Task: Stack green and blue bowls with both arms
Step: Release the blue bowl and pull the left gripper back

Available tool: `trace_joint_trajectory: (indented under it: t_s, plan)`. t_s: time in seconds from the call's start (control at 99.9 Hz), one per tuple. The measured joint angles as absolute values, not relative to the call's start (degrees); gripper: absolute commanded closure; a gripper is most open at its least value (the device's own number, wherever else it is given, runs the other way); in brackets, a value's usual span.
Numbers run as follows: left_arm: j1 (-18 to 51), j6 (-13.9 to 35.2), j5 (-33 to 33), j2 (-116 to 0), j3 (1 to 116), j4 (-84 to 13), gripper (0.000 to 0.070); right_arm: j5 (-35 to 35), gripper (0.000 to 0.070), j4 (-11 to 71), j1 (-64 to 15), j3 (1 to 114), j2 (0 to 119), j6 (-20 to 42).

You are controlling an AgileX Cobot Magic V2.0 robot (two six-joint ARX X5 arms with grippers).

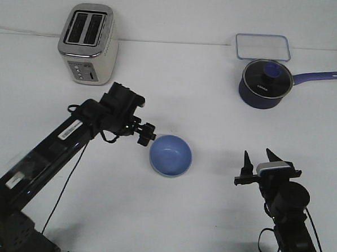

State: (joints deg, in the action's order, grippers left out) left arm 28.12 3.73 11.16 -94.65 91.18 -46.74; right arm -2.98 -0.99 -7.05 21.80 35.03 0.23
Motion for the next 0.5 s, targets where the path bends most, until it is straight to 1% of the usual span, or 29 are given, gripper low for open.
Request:
trace_joint_trajectory:
  t_s: [0.09,0.18,0.32,0.501]
  plan:
    - [27.24,3.53,5.87,-90.15,91.20,-46.72,0.0265,-2.98,0.0252,-1.02,-7.05,21.80,35.03,0.23]
    - [25.76,3.51,3.36,-86.85,91.20,-46.72,0.0265,-2.98,0.0252,-1.08,-7.05,21.80,35.03,0.23]
    - [22.65,3.51,1.30,-81.45,89.97,-44.97,0.0265,-2.98,0.0252,-1.08,-7.05,21.80,35.03,0.23]
    - [18.31,3.66,1.17,-72.16,81.54,-39.24,0.0265,-3.01,0.0252,-1.10,-7.05,21.80,35.03,0.23]
